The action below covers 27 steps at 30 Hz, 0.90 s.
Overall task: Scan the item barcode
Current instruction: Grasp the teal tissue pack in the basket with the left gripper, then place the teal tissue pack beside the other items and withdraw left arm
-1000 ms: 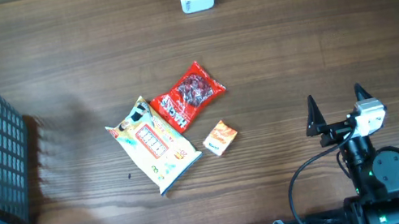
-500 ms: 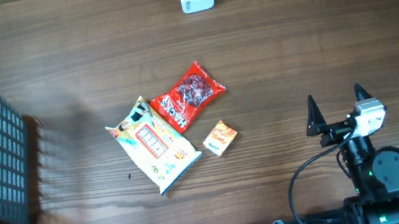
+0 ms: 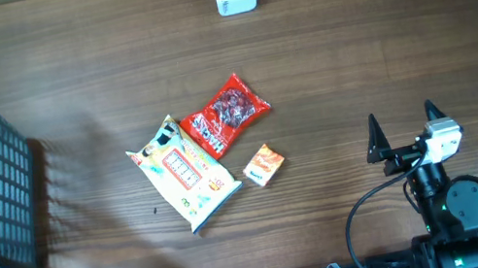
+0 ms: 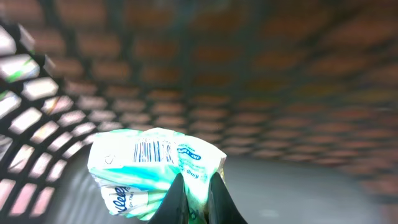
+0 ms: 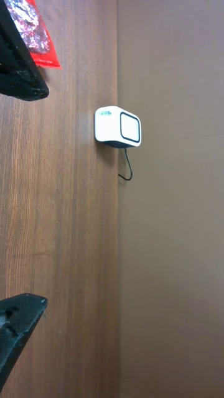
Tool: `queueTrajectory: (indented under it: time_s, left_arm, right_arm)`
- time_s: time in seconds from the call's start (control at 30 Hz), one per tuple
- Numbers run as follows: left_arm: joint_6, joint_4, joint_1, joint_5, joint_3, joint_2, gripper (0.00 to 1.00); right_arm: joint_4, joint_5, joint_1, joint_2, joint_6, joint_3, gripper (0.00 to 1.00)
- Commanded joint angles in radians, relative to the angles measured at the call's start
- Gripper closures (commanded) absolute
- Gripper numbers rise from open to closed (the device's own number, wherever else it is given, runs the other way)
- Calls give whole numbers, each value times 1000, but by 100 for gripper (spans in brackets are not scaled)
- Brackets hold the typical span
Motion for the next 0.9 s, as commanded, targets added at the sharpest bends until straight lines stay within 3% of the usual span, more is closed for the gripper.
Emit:
queueTrajectory:
  time_s: [0.0,0.2,0.33,0.47,0.6,0.63,0.67,0.7,0.73,0.87]
  left_arm:
    - [23,50,-151,2,27,-190,96]
    - [23,168,-572,100,27,-449,96]
    - [23,84,-894,256,27,-537,96]
    - [23,-95,-1194,393,27,-470,96]
    - [23,-344,-1368,441,14,-201,92]
    - [23,-357,-1383,441,14,-140,86]
    - [23,-355,-1397,441,14,-51,46]
    - [22,-347,-1400,446,15,-13,18]
    - [22,-329,-1396,493,17,13,0]
    - [19,-380,-1340,549,122,-129,0]
  right_arm:
    - [3,6,2,-5,-9,-1,0]
    - [3,6,2,-5,-8,-1,0]
    - [3,6,2,-5,-8,-1,0]
    - [3,6,2,-5,-8,-1,0]
    - [3,5,2,-5,-8,-1,0]
    - [3,6,2,-5,-8,-1,0]
    - [3,6,2,-5,-8,-1,0]
    - [3,6,2,-5,-8,-1,0]
    - [3,6,2,-5,-8,-1,0]
    - [3,6,2,-5,-8,-1,0]
